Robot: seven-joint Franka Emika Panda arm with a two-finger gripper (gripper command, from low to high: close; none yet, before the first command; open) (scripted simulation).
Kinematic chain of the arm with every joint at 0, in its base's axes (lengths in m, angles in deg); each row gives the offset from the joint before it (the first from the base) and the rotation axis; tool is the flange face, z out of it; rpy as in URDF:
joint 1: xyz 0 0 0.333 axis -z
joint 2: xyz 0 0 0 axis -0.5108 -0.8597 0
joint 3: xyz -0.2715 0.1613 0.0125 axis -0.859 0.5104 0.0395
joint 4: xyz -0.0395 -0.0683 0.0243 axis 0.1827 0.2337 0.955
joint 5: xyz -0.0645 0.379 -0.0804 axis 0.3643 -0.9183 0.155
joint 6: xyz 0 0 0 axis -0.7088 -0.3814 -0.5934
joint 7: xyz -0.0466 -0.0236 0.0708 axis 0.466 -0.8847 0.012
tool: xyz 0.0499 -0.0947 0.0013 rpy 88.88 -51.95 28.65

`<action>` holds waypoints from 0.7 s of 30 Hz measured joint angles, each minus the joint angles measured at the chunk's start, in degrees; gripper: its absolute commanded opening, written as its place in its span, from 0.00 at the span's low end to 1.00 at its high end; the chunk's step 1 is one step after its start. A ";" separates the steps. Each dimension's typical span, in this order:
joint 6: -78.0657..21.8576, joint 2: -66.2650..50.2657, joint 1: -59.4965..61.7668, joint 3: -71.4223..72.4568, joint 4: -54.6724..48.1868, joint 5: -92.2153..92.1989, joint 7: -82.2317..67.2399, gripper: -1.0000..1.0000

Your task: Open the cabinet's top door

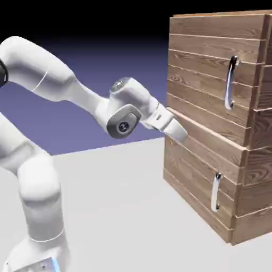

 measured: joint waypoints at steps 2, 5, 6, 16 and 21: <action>0.01 0.46 -1.56 -1.76 -1.14 4.98 3.89 0.50; 0.01 1.14 -3.91 -4.40 -2.86 12.46 9.73 0.50; 0.02 1.37 -4.69 -5.28 -3.43 14.95 11.67 0.50; 0.04 3.64 -12.50 -14.08 -9.15 39.87 31.12 0.50; 0.06 4.78 -16.41 -18.49 -12.01 52.33 40.85 0.50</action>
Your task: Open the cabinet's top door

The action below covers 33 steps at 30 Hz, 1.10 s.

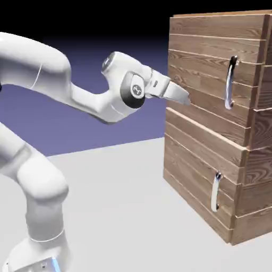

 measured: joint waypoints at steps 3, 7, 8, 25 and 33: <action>0.01 0.68 -2.34 -2.64 -1.72 7.48 5.84 0.50; 0.02 1.59 -5.47 -6.16 -4.00 17.44 13.62 0.50; 0.02 1.82 -6.25 -7.04 -4.57 19.93 15.56 0.50; 0.07 5.69 -19.54 -22.01 -14.30 62.29 48.63 0.50; 0.09 7.51 -25.79 -29.05 -18.87 82.23 64.19 0.50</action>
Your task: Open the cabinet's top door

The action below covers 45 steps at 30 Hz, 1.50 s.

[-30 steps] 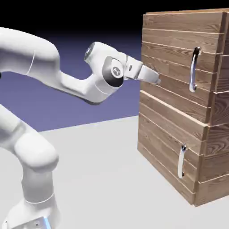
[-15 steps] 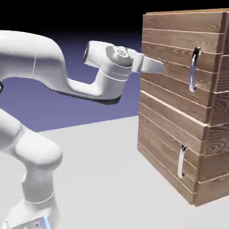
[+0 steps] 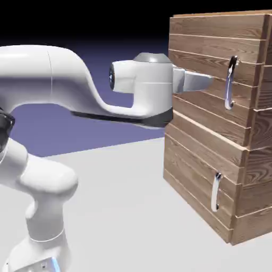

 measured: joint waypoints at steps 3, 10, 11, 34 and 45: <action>0.01 0.68 -2.34 -2.64 -1.72 7.48 5.84 0.50; -0.23 1.05 -8.22 -8.37 -5.90 19.84 15.46 0.50; -0.47 0.30 -10.30 -9.81 -7.30 20.09 15.62 0.50; -9.17 -0.92 18.06 13.98 7.72 6.27 16.15 0.00; -12.90 9.43 39.52 34.41 21.20 -15.66 6.42 0.00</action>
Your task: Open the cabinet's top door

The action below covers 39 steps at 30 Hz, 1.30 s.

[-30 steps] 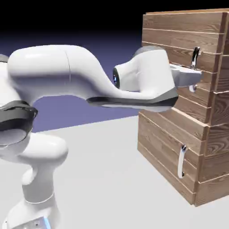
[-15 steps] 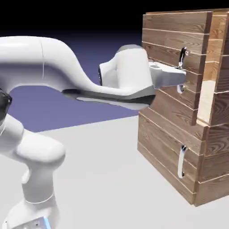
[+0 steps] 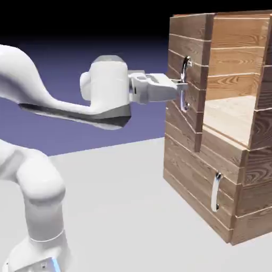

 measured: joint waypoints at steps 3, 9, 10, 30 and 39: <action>-1.19 3.85 3.69 4.45 3.27 -7.46 -4.26 0.00; -5.33 11.65 7.04 11.70 8.81 -22.38 -13.45 0.00; -6.42 12.96 7.09 12.84 9.63 -24.87 -14.99 0.00; -47.74 25.62 -0.99 49.13 8.19 -70.00 -29.67 0.00; -68.66 20.86 7.90 66.98 -7.92 -83.64 -30.19 0.00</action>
